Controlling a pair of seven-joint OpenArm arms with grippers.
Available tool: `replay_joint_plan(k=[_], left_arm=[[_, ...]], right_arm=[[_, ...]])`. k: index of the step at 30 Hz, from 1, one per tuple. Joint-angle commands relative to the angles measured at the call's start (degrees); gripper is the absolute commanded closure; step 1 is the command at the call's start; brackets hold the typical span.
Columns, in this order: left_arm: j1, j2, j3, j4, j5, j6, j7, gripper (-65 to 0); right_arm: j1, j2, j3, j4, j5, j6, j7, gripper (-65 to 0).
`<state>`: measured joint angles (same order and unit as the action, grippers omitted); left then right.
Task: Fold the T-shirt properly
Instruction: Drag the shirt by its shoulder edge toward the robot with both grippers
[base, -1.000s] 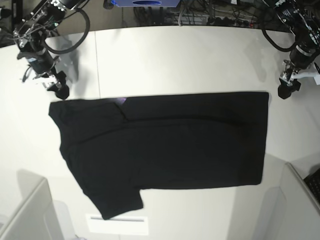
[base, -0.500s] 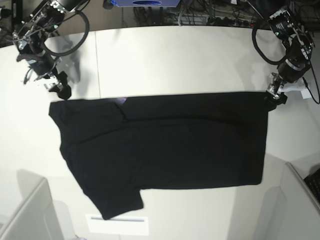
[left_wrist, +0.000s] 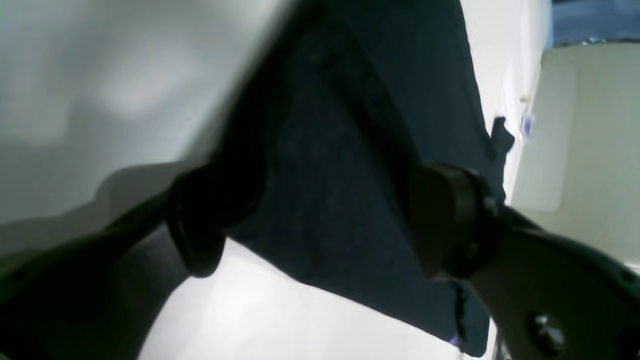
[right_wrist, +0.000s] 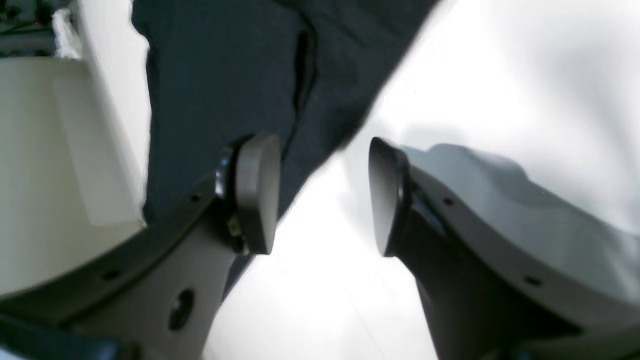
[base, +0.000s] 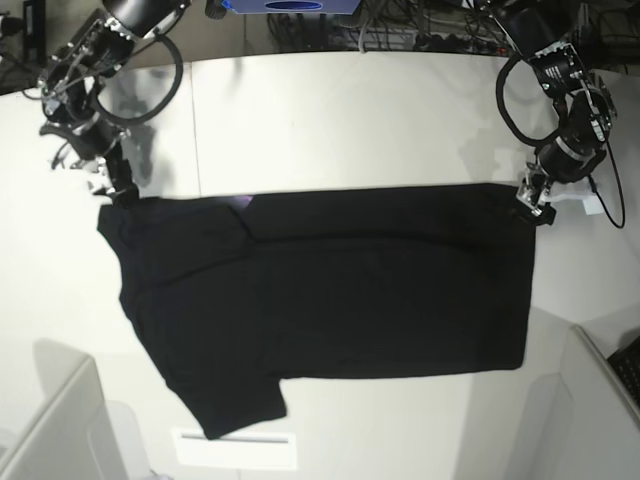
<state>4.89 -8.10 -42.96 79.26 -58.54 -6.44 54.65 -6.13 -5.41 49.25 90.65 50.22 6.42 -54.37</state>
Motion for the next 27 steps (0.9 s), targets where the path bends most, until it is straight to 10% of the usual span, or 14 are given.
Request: replay_joint_plan(k=[1,9,27], left_arm=[[0.08,-0.65,-0.16,0.34,0.57,0.15,0.6,-52.5],[-0.01,-0.83,-0.16,0.43,0.57,0.15,0.6,-52.5],[-0.01,-0.83,-0.07,0.43,0.65,0.15,0.6,-47.1]], right_arm=[[0.9,0.71,0.2,-0.15,1.08,0.13,0.7,-27.0],[3.1,0.44,-0.07,-5.6,1.08,-9.1,8.08,-27.9],[7.49,3.7,-0.42,-16.94,0.99,-12.61,14.59,-31.1]])
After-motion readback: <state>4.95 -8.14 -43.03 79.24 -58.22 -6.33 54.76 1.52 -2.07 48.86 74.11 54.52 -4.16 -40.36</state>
